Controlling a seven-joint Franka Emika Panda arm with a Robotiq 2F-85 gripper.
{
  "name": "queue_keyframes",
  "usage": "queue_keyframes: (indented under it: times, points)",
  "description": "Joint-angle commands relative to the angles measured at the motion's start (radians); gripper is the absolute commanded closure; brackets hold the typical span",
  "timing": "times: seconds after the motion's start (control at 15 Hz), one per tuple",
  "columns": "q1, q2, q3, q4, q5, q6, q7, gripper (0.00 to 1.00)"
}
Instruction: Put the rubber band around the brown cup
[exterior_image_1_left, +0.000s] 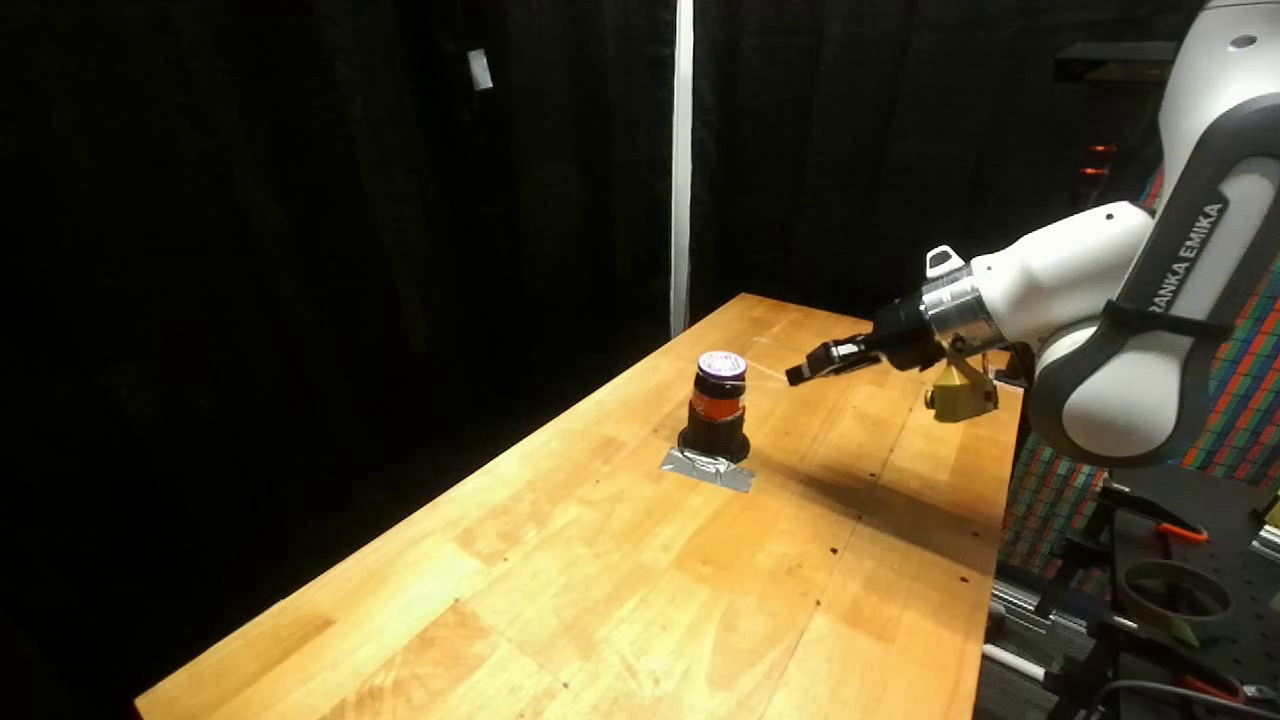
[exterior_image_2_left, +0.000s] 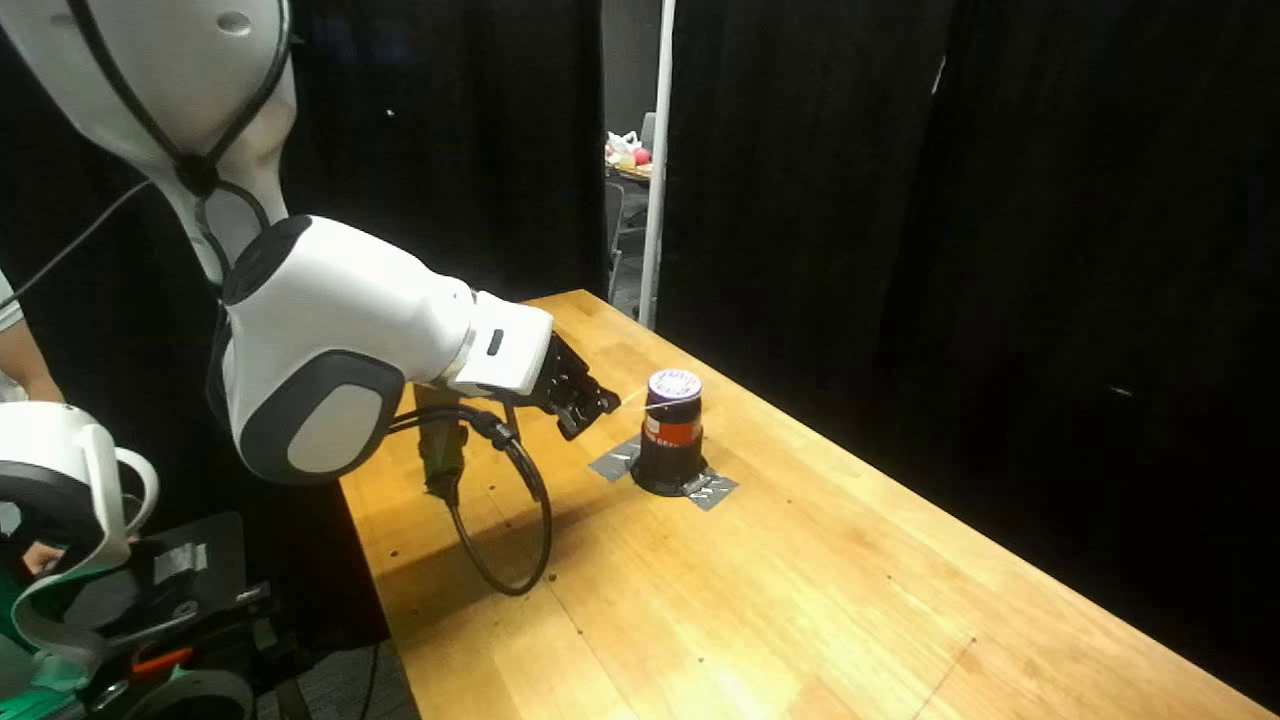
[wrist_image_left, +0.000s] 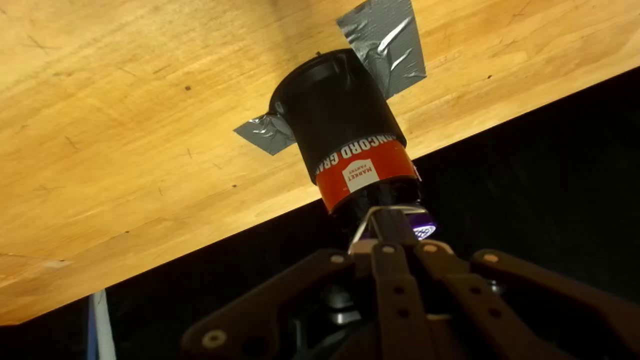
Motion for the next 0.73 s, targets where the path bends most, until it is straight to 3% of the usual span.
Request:
queue_keyframes:
  times: [0.0, 0.2, 0.27, 0.33, 0.4, 0.53, 0.67]
  points:
    - [-0.021, 0.069, 0.043, -0.006, 0.043, 0.154, -0.019, 0.98]
    - [-0.029, 0.111, 0.059, -0.003, 0.04, 0.217, -0.012, 0.98]
    - [-0.029, 0.115, 0.061, -0.003, 0.043, 0.21, -0.02, 0.81]
    - [-0.042, 0.105, 0.07, -0.012, 0.026, 0.174, -0.002, 0.73]
    - [-0.043, 0.107, 0.068, -0.004, 0.025, 0.165, -0.015, 0.92]
    - [-0.048, 0.113, 0.075, -0.004, 0.024, 0.163, -0.013, 0.76]
    - [-0.05, 0.113, 0.075, -0.004, 0.024, 0.163, -0.013, 0.72]
